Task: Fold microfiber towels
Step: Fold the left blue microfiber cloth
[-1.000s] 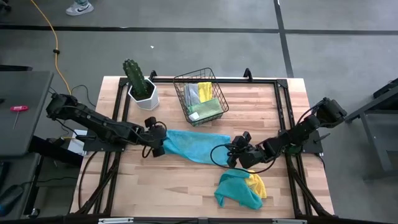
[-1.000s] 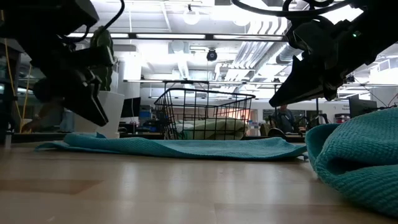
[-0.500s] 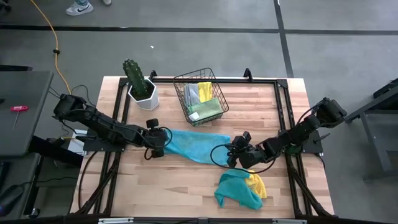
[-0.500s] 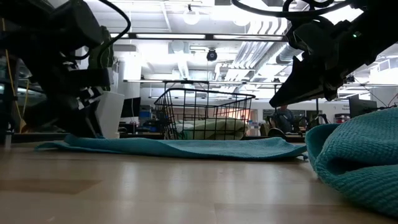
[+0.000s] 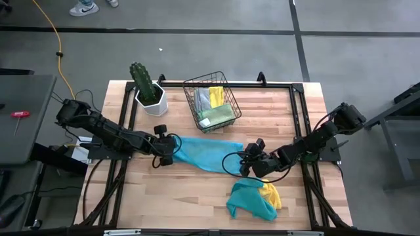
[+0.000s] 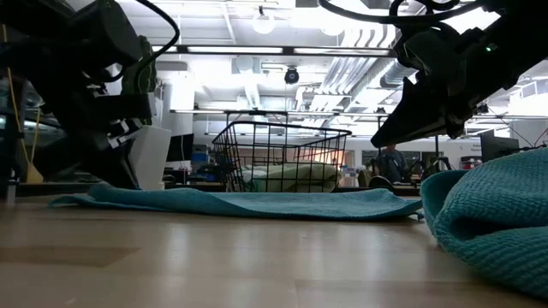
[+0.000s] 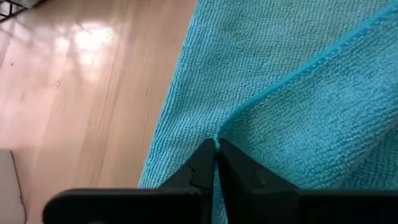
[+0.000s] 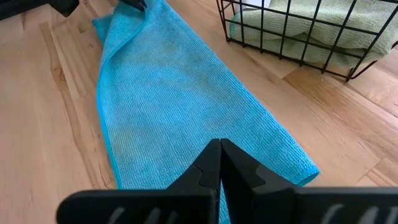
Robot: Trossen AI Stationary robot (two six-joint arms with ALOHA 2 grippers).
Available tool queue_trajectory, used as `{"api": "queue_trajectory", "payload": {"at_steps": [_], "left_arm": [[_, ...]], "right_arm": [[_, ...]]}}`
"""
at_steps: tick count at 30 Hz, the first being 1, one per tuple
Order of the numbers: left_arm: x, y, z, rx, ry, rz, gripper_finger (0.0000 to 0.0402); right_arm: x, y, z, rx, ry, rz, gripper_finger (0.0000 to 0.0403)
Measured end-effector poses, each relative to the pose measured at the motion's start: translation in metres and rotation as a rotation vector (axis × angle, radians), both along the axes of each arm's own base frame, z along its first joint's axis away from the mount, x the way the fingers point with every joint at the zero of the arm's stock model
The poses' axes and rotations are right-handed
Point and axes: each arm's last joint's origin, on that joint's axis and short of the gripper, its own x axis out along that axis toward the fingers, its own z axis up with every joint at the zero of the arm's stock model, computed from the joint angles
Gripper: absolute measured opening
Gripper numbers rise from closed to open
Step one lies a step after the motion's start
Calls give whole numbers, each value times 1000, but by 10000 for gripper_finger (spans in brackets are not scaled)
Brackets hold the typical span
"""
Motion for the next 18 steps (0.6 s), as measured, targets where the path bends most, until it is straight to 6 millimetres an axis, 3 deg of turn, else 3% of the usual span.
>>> {"api": "queue_trajectory", "payload": {"at_steps": [4,8,12,18], "left_arm": [[0,-1,8,-24,-4,7,11],[3,-8,29,-46,-27,29,3],[4,-23,46,-83,-76,11,2],[-1,-49,55,-233,-85,-29,1]], "right_arm": [[0,0,0,0,0,0,0],[0,0,0,-2,4,0,0],[0,0,0,-2,3,0,0],[0,0,0,-2,3,0,0]]}}
